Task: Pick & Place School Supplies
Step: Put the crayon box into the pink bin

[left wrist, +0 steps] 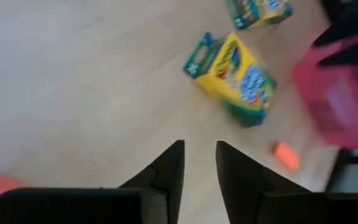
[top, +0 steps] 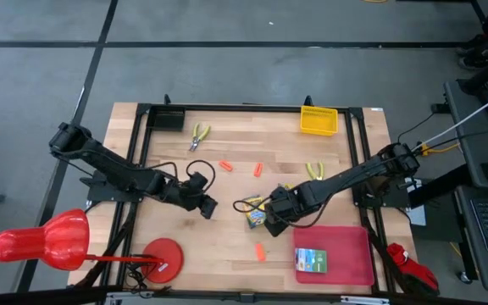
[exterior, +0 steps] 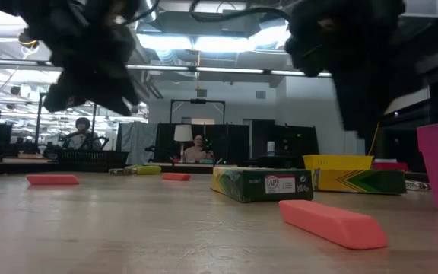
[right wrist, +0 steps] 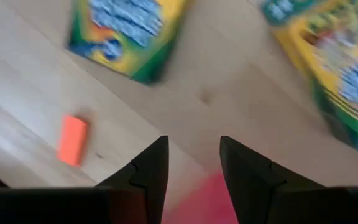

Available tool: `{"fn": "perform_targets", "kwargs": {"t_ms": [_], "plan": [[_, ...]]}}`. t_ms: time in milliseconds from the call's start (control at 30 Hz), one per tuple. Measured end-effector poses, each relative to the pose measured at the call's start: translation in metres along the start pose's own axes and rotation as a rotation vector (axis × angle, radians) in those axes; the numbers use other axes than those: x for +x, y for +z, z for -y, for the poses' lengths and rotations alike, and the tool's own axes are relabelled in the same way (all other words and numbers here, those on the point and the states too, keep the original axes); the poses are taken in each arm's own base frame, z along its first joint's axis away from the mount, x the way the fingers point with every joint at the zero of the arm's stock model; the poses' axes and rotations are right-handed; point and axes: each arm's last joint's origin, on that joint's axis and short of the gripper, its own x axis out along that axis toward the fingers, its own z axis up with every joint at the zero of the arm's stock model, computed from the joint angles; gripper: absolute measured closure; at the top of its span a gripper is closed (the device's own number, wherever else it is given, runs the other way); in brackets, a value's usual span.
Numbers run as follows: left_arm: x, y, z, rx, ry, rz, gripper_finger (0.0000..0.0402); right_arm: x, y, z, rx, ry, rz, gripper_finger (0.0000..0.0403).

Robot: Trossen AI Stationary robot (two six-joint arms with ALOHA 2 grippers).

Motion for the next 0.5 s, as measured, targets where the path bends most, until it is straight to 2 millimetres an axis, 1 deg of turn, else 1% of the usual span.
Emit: {"fn": "perform_targets", "kwargs": {"t_ms": [133,267,400,500], "plan": [[0.021,0.000,0.001,-0.068,-0.026,-0.027,0.0309,0.006,0.001,-0.004,-0.009,0.076,0.026,0.0257],[0.038,0.002,0.001,-0.082,-0.046,-0.014,0.0320,0.007,0.001,-0.007,-0.081,0.106,0.039,0.0257],[0.049,0.008,0.000,-0.081,-0.076,-0.017,0.0330,0.007,-0.001,-0.007,-0.137,0.104,0.043,0.0257],[0.054,0.013,-0.005,-0.098,-0.053,-0.021,0.0334,0.006,-0.001,-0.007,-0.140,0.105,0.047,0.0257]]}}
